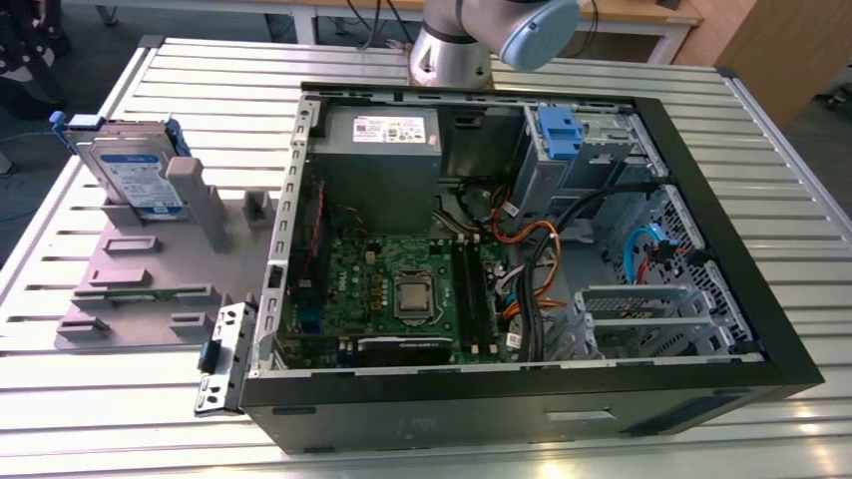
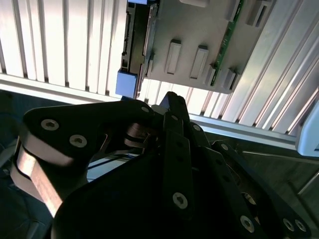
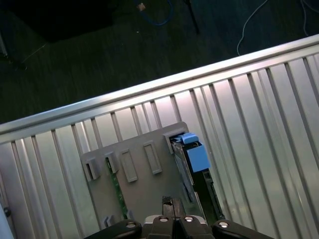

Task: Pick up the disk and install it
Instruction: 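Pick up the disk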

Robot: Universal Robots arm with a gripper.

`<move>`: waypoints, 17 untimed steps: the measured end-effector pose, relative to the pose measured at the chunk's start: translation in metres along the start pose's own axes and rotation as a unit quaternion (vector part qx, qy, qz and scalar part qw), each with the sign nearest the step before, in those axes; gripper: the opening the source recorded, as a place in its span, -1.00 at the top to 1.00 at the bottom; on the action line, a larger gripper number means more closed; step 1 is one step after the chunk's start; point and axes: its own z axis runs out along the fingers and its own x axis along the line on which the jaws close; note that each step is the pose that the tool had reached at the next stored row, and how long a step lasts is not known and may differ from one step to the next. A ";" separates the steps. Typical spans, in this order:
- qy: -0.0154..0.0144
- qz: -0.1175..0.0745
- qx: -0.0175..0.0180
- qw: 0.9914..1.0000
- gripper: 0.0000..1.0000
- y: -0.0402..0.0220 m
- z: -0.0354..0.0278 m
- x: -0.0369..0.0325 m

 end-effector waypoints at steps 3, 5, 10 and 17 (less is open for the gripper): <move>0.000 -0.003 0.000 1.000 0.79 0.0000 0.0000 0.0000; 0.000 -0.005 0.000 1.000 0.79 -0.0001 0.0000 0.0000; 0.000 -0.010 0.000 1.000 0.79 -0.0002 0.0000 -0.0001; 0.001 -0.017 0.000 1.000 0.79 -0.0002 0.0000 -0.0001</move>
